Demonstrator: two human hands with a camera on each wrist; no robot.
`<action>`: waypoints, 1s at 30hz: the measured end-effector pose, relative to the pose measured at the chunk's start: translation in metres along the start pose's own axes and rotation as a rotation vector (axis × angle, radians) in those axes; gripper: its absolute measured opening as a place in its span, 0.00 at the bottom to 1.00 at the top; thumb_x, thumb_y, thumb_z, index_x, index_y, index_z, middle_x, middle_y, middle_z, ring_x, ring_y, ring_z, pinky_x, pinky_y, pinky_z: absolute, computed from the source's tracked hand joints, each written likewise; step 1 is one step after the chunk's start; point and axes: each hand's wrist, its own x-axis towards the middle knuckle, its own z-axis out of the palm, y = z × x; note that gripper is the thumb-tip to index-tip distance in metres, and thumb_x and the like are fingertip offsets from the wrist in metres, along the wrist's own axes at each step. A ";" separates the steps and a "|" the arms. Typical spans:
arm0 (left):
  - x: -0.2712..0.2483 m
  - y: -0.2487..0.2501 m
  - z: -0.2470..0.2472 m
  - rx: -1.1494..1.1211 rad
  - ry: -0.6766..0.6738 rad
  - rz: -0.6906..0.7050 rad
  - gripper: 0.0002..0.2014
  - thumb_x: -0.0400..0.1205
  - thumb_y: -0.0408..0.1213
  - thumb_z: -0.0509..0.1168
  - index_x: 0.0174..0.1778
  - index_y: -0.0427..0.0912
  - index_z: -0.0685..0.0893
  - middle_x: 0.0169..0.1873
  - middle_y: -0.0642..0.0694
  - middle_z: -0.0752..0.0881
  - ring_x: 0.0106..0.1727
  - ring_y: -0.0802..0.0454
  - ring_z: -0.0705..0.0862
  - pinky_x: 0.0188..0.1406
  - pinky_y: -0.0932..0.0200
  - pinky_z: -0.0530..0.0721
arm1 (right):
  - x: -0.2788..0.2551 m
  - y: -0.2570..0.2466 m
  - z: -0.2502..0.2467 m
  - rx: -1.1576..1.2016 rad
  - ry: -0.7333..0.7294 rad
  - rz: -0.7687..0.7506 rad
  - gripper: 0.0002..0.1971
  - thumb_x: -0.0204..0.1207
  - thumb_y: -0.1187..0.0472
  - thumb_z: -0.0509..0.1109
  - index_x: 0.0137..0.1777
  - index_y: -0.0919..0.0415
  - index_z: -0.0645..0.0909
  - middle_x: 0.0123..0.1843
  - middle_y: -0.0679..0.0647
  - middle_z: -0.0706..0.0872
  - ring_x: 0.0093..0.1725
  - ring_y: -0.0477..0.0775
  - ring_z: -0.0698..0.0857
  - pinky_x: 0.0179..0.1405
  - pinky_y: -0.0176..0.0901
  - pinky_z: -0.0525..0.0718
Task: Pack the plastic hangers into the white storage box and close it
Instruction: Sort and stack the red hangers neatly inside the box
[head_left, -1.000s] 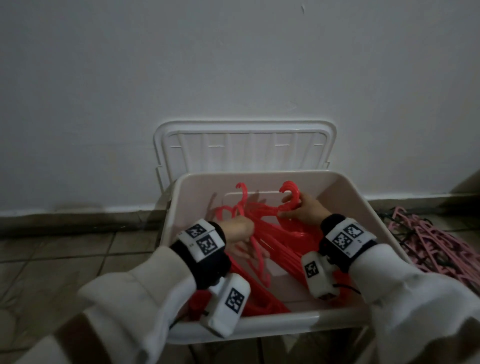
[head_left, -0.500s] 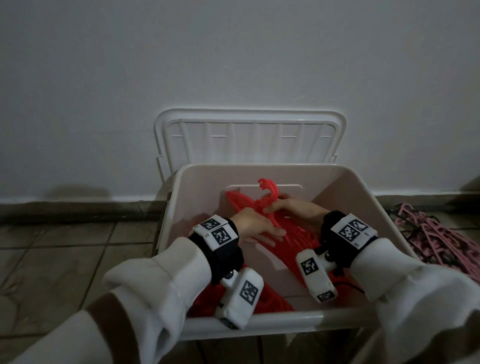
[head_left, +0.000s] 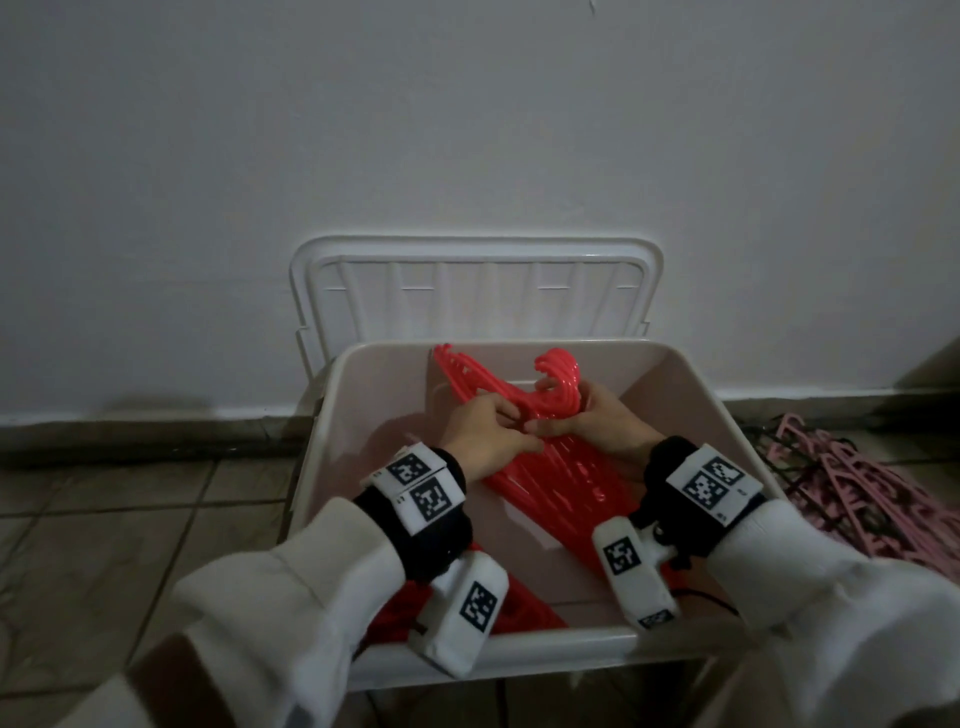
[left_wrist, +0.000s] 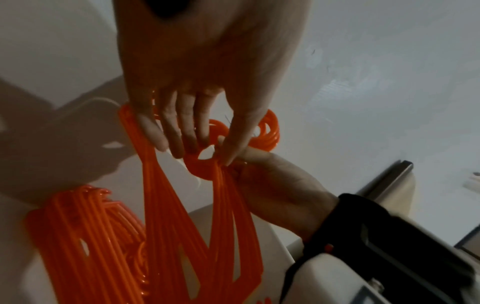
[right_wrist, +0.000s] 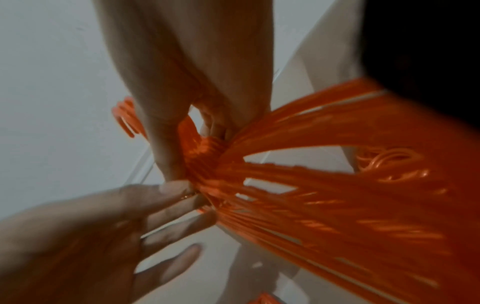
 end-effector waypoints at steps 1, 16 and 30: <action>-0.002 0.001 0.003 -0.008 -0.021 0.008 0.13 0.66 0.37 0.79 0.40 0.46 0.82 0.40 0.50 0.84 0.47 0.50 0.84 0.48 0.58 0.80 | -0.002 -0.001 0.000 0.009 -0.019 0.001 0.21 0.66 0.80 0.73 0.53 0.58 0.78 0.42 0.54 0.86 0.37 0.45 0.87 0.38 0.36 0.86; -0.004 0.004 0.026 -0.511 0.074 -0.110 0.07 0.72 0.31 0.75 0.30 0.38 0.85 0.37 0.36 0.85 0.39 0.43 0.82 0.38 0.56 0.80 | -0.003 -0.011 -0.019 -0.544 -0.063 -0.170 0.29 0.65 0.76 0.76 0.66 0.64 0.74 0.57 0.67 0.84 0.53 0.64 0.85 0.53 0.54 0.86; -0.005 -0.008 -0.013 -0.348 -0.113 -0.288 0.06 0.83 0.41 0.63 0.40 0.48 0.80 0.36 0.57 0.86 0.49 0.51 0.79 0.45 0.60 0.73 | 0.003 -0.002 -0.036 -0.351 0.057 0.004 0.24 0.69 0.79 0.62 0.65 0.64 0.71 0.42 0.62 0.78 0.34 0.52 0.78 0.30 0.39 0.82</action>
